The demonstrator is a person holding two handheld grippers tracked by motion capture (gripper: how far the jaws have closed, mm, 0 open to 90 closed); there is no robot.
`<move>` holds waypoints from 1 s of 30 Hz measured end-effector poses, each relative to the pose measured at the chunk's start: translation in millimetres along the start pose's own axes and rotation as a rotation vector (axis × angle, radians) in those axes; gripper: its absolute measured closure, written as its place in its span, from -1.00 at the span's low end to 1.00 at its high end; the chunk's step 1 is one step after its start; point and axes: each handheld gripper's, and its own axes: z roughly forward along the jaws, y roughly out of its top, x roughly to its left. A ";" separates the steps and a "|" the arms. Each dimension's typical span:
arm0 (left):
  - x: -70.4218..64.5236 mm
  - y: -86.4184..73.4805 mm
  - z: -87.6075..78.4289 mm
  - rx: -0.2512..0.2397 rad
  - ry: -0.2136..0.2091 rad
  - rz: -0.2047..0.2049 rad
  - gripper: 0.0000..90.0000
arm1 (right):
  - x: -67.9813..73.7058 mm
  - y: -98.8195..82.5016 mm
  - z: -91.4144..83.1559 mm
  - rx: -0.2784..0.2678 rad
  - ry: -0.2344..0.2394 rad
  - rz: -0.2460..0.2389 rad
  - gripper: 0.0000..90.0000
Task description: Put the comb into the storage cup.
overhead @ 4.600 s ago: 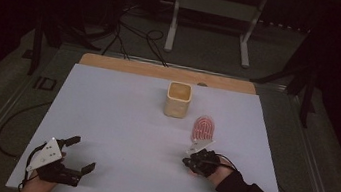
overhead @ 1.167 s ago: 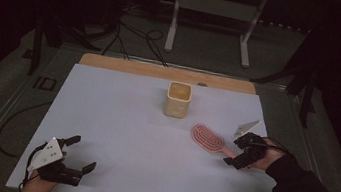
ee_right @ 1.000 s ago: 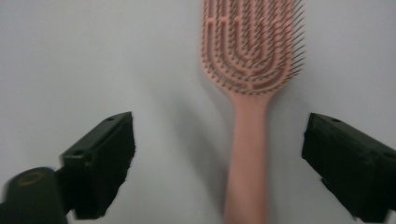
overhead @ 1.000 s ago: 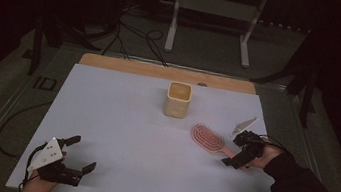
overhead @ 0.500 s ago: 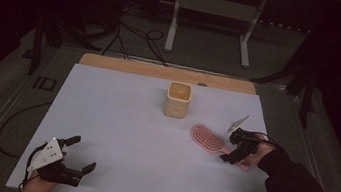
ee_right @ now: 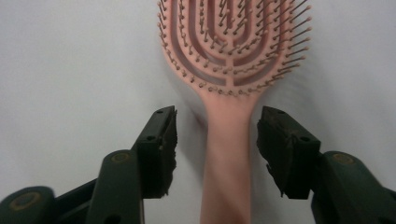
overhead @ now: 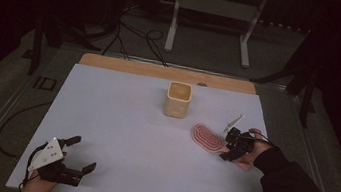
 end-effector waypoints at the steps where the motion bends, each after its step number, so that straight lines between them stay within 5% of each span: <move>1: 0.1 0.0 0.1 -0.001 0.001 -0.003 -1.00 | -0.7 0.5 0.9 -0.002 -0.005 -0.011 0.07; 12: 0.2 0.2 -0.1 -0.003 0.001 -0.002 -1.00 | 0.4 8.1 5.2 0.054 -0.067 -0.015 0.36; 23: 0.3 0.1 0.0 -0.003 0.000 -0.004 -1.00 | 3.0 12.6 8.6 0.094 -0.062 -0.031 0.51; 30: 1.0 -0.1 0.4 -0.006 -0.005 -0.010 -1.00 | 2.0 9.6 9.8 0.075 -0.053 0.009 0.52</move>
